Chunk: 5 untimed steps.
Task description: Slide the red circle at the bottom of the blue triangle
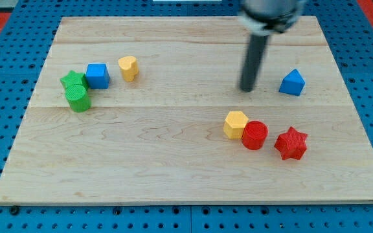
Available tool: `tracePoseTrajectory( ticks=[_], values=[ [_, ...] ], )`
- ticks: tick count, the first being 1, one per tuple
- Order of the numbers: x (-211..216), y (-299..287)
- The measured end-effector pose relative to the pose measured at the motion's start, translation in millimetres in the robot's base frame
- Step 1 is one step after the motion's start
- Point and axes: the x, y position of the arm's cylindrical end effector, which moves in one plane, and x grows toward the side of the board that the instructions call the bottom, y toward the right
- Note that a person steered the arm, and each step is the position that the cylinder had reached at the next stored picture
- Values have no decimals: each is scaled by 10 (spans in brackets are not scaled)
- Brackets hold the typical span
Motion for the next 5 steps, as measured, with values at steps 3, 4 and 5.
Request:
tracePoseTrajectory(
  ticks=[3, 4, 5],
  values=[
    [1368, -71],
    [1020, 412],
    [668, 682]
  ],
)
